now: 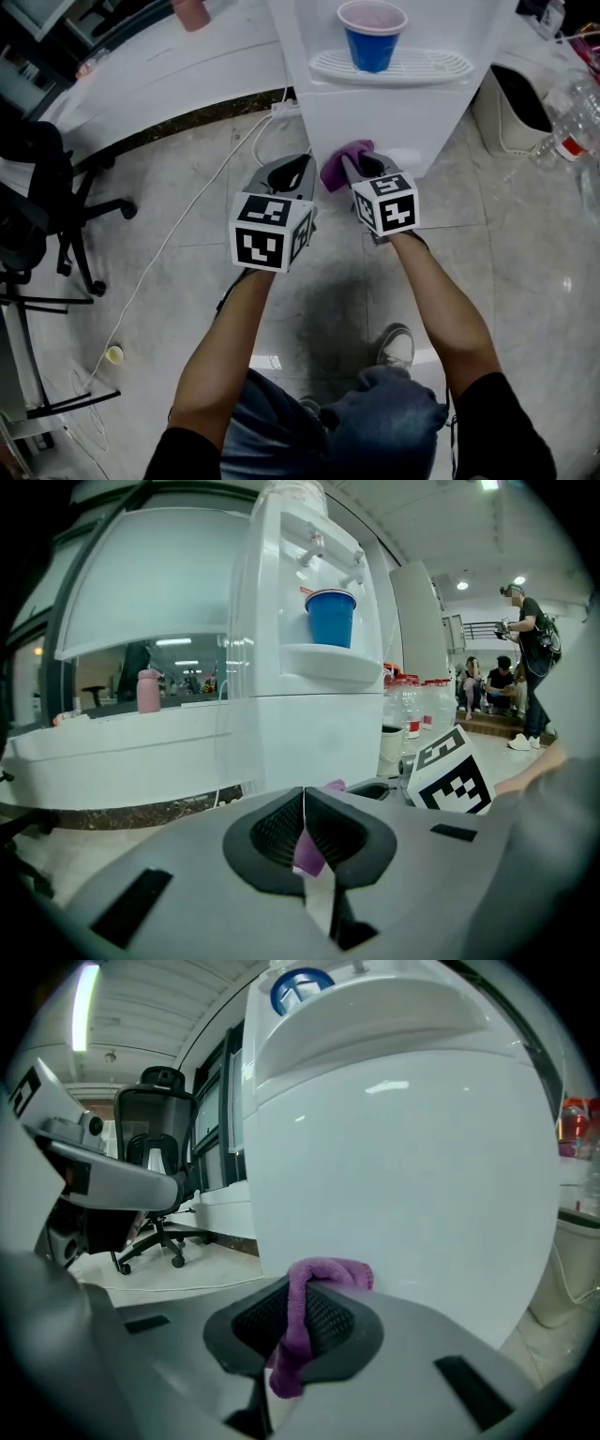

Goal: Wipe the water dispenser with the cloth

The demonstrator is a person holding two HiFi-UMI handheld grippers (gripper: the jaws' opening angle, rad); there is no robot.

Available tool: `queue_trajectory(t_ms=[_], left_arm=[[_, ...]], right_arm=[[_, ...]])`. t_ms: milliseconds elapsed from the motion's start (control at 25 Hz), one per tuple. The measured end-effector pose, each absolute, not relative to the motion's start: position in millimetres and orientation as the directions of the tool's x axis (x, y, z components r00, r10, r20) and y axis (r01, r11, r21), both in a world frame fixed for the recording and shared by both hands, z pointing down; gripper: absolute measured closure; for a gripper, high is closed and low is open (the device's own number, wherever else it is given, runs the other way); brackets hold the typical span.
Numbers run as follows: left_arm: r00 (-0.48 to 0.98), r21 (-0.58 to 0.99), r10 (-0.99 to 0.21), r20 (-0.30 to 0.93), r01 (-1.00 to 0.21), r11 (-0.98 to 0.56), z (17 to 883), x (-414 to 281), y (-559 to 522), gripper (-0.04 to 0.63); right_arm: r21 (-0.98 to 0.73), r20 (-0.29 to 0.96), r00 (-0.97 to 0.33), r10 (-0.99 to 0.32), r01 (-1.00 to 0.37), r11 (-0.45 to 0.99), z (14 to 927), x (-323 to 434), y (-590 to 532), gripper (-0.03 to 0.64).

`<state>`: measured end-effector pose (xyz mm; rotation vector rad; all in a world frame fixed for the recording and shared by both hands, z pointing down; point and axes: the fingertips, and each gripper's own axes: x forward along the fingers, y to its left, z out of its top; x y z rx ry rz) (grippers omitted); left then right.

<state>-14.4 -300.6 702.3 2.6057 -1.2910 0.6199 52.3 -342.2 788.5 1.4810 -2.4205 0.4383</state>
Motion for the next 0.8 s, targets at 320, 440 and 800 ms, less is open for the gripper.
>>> queue_trajectory(t_ms=[320, 440, 800], left_arm=[[0.598, -0.009, -0.678, 0.428, -0.747, -0.665, 704.3, 33.1, -300.2, 0.569], [0.614, -0.006, -0.664, 0.427, -0.732, -0.681, 704.5, 48.2, -301.1, 0.569], [0.661, -0.005, -0.617, 0.426, -0.681, -0.732, 702.8, 95.6, -306.3, 0.569]], right_arm=[[-0.092, 0.39, -0.356, -0.849, -0.933, 0.349, 785.6, 115.2, -339.4, 0.584], [-0.091, 0.391, -0.327, -0.86, -0.944, 0.317, 784.5, 138.4, -338.7, 0.584], [-0.041, 0.429, -0.236, -0.872, -0.969, 0.242, 787.8, 209.6, -330.5, 0.584]])
